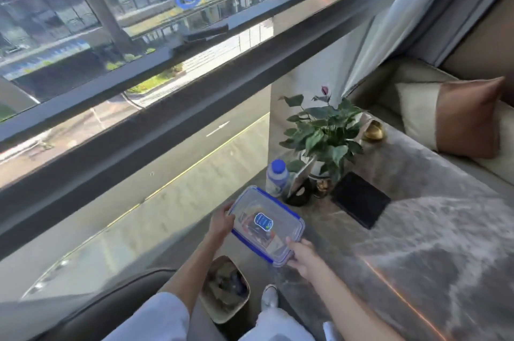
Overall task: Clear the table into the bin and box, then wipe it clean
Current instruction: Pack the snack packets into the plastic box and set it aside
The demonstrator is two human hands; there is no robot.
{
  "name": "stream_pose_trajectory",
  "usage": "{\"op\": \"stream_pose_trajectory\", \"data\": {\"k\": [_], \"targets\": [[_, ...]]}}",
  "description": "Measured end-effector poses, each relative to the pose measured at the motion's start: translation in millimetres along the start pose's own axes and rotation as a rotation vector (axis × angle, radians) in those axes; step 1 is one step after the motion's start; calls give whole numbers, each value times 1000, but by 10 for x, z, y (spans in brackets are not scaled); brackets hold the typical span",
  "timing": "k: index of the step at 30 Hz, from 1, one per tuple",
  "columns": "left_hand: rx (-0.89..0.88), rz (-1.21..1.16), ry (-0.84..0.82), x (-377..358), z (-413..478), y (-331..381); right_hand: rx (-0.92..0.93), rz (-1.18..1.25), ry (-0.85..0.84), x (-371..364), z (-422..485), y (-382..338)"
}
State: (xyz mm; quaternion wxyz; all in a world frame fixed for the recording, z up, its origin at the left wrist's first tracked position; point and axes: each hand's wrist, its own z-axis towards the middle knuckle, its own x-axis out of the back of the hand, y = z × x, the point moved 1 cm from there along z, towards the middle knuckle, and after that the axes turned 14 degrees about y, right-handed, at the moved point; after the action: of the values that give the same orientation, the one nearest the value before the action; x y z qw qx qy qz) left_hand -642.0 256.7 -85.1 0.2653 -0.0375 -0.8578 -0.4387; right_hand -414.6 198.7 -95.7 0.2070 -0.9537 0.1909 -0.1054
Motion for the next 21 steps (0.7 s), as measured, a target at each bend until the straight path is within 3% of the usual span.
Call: {"op": "stream_pose_trajectory", "data": {"k": [6, 16, 18, 21], "targets": [[-15, 36, -57, -130, 204, -27, -76, 22, 91, -134, 52, 36], [-99, 155, -42, -271, 183, -102, -4, -15, 113, -40, 110, 138], [-214, 308, 52, -286, 121, -127, 208, -211, 232, -22, 52, 142], [-449, 494, 101, -295, -137, -48, 818, -755, 288, 36, -114, 88]]}}
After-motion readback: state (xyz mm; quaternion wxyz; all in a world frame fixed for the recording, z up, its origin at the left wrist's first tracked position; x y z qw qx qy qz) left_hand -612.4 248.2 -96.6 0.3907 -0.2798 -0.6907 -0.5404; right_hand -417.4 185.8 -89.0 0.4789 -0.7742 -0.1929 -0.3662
